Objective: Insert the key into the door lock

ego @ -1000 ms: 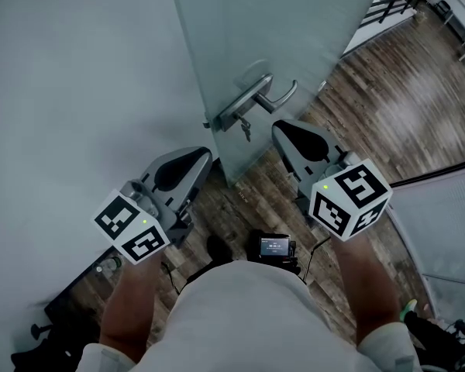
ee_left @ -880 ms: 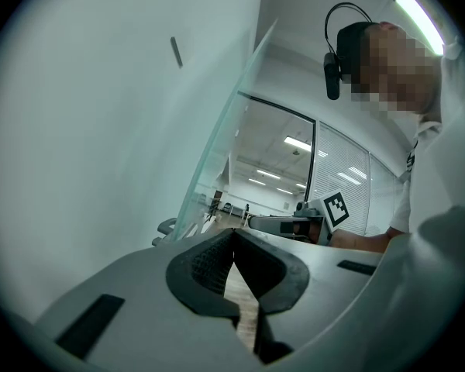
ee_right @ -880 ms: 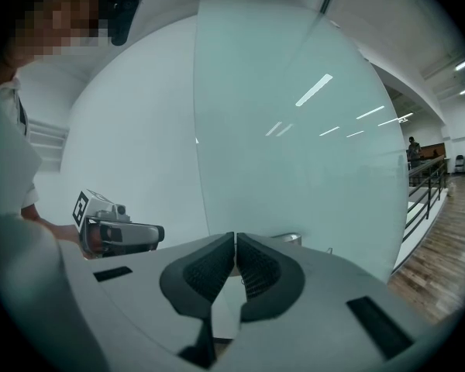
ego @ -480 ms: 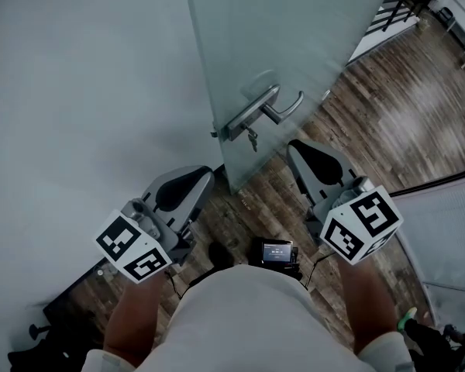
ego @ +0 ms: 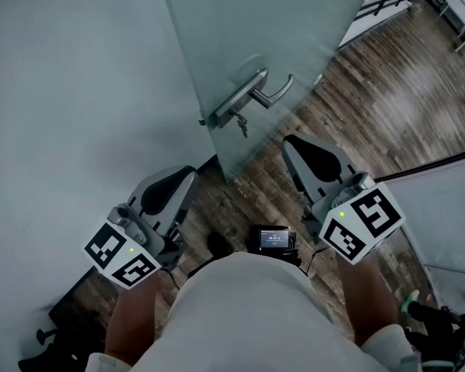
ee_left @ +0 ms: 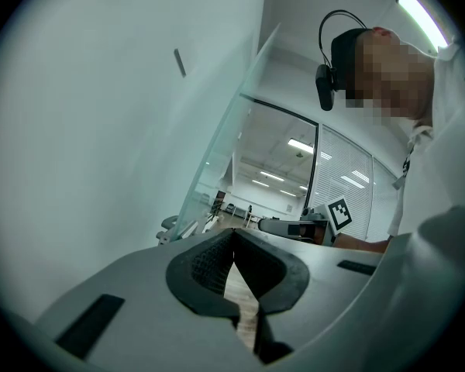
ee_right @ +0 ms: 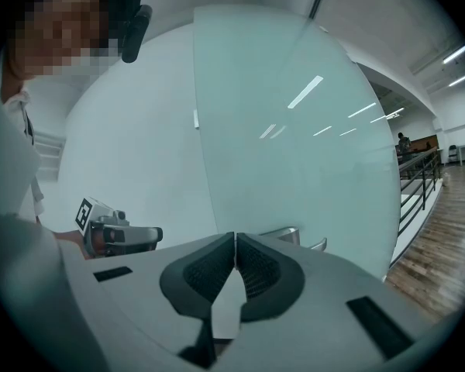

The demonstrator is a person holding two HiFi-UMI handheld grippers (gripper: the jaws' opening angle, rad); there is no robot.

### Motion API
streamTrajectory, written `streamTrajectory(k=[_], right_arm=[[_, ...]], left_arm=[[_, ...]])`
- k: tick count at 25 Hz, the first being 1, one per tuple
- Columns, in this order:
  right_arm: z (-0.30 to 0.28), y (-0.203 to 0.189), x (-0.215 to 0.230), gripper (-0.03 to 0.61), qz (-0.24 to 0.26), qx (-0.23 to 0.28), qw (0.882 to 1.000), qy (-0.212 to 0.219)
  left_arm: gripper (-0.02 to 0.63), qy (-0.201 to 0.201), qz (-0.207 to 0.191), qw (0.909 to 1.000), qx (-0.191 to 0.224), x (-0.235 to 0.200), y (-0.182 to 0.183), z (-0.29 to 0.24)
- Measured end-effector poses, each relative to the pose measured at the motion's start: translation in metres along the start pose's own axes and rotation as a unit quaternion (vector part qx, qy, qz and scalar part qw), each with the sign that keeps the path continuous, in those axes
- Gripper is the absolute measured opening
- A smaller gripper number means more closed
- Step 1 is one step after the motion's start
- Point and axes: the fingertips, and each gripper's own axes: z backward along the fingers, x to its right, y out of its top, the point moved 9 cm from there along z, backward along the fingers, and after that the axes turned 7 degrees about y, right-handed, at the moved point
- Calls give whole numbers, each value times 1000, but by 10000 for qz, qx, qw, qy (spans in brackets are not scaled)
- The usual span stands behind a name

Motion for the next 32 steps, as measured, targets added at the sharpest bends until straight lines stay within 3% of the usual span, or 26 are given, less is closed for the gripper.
streamTrajectory(k=[32], right_arm=[[31, -34, -25, 12, 9, -405, 9990, -196]], left_arm=[[15, 201, 344, 9983, -425, 19, -37, 32]])
